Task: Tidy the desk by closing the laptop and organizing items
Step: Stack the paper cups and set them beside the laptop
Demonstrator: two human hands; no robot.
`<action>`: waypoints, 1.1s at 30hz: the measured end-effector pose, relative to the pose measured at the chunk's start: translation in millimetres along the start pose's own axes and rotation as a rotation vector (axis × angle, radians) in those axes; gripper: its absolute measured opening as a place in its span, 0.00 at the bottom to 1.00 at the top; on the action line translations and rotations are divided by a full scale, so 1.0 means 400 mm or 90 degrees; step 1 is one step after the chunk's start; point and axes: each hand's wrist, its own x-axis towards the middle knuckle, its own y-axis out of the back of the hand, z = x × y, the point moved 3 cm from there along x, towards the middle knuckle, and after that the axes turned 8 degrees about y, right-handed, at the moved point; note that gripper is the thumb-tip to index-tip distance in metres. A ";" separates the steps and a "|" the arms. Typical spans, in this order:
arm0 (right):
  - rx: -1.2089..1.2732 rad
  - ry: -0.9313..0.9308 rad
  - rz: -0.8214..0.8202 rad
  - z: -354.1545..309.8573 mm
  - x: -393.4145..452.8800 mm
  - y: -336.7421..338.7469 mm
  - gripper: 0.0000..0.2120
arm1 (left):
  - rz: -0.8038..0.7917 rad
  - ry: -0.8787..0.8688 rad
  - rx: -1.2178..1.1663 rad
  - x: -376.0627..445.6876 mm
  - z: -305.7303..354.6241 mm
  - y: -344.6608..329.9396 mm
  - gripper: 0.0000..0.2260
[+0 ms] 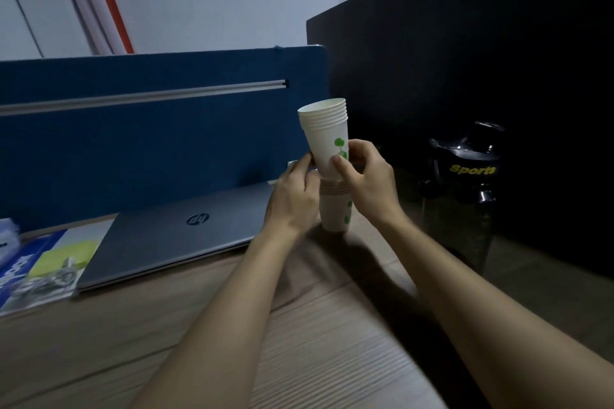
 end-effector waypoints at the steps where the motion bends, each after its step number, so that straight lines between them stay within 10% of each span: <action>1: -0.007 -0.009 -0.010 0.010 -0.006 -0.003 0.15 | -0.010 0.009 -0.003 0.002 -0.013 -0.007 0.18; 14: -0.007 -0.157 -0.147 0.103 -0.116 -0.018 0.26 | -0.035 0.048 0.139 -0.051 -0.095 -0.009 0.21; 22: -0.132 -0.168 -0.220 0.124 -0.099 -0.102 0.13 | -0.045 0.027 0.445 -0.066 -0.238 0.154 0.19; 33: -0.169 -0.209 -0.233 0.214 -0.012 -0.274 0.14 | -0.022 0.045 0.492 -0.048 -0.304 0.186 0.16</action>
